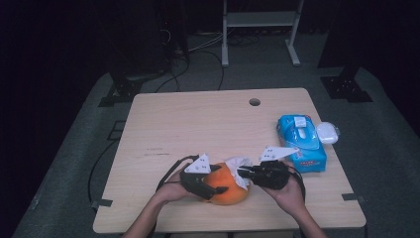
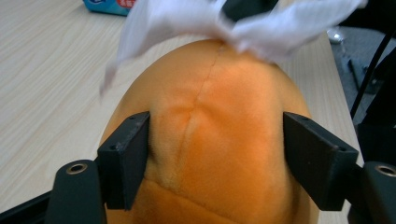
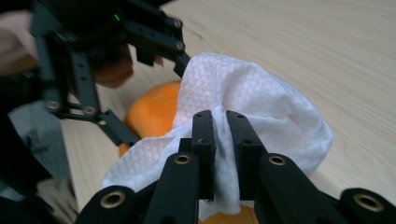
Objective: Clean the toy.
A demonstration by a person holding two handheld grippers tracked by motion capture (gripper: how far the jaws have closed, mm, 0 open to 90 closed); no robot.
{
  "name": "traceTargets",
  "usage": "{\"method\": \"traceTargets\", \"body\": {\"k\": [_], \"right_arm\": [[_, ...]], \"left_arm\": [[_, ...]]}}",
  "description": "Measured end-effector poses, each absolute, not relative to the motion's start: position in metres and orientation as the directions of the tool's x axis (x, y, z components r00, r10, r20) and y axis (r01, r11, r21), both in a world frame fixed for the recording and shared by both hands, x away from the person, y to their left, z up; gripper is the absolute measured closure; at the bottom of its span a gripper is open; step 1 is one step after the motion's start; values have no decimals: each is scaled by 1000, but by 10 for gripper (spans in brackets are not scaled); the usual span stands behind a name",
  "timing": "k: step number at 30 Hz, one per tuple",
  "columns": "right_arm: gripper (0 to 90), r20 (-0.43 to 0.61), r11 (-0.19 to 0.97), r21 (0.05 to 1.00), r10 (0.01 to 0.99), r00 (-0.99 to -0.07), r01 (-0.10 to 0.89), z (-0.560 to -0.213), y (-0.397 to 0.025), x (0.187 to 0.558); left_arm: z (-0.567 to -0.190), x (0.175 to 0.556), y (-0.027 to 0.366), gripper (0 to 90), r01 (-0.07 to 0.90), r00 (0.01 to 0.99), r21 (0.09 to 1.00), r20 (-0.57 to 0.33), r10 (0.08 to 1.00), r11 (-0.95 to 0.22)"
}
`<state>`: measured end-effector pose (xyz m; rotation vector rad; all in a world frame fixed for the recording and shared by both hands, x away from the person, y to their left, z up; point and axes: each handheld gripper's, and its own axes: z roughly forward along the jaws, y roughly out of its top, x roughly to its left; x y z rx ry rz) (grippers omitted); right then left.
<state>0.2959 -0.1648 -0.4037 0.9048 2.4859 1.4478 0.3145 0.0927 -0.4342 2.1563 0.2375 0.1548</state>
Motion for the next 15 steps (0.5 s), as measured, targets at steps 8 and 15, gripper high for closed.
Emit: {"method": "traceTargets", "body": {"k": [8, 15], "right_arm": [[815, 203, 362, 799, 589, -782, 480, -416, -178, 299], [815, 158, 412, 806, 541, -826, 424, -410, -158, 290]], "left_arm": [[-435, 313, 91, 250, 119, 972, 829, 15, 236, -546], [-427, 314, 90, 166, 122, 974, 831, 5, 226, -543]]}}
